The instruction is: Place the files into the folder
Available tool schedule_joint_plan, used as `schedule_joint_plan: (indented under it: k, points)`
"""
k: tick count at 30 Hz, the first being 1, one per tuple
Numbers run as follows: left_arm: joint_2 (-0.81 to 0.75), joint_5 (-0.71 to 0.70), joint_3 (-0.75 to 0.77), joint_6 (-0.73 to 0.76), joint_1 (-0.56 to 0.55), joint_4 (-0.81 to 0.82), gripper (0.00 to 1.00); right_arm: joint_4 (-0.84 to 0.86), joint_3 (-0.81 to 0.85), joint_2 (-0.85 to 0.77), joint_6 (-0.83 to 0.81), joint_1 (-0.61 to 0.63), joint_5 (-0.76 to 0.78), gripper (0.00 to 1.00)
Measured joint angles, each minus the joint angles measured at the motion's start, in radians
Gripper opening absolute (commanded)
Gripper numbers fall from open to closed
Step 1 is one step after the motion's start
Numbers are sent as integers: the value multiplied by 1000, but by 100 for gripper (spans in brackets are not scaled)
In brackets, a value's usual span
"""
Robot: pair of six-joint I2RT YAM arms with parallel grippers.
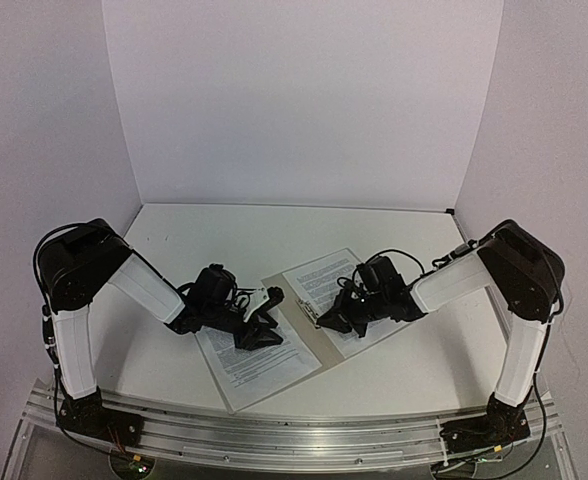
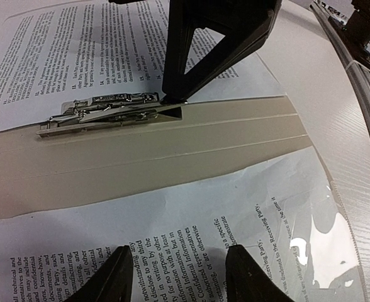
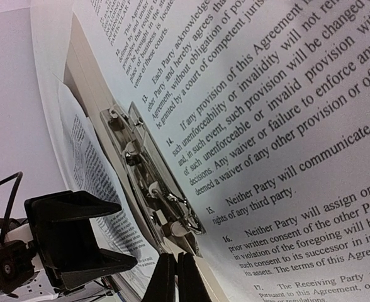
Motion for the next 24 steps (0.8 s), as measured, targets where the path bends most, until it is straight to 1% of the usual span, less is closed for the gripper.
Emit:
schedule_joint_plan:
  k: [8, 19, 24]
  points:
    - [0, 5, 0, 0, 5, -1, 50, 32, -8, 23, -3, -1, -3, 0]
    - [0, 6, 0, 0, 13, 0, 51, 142, -41, 58, -3, -9, 6, 0]
    - [0, 7, 0, 0, 13, -1, 50, 120, -30, 46, -11, -8, 11, 0]
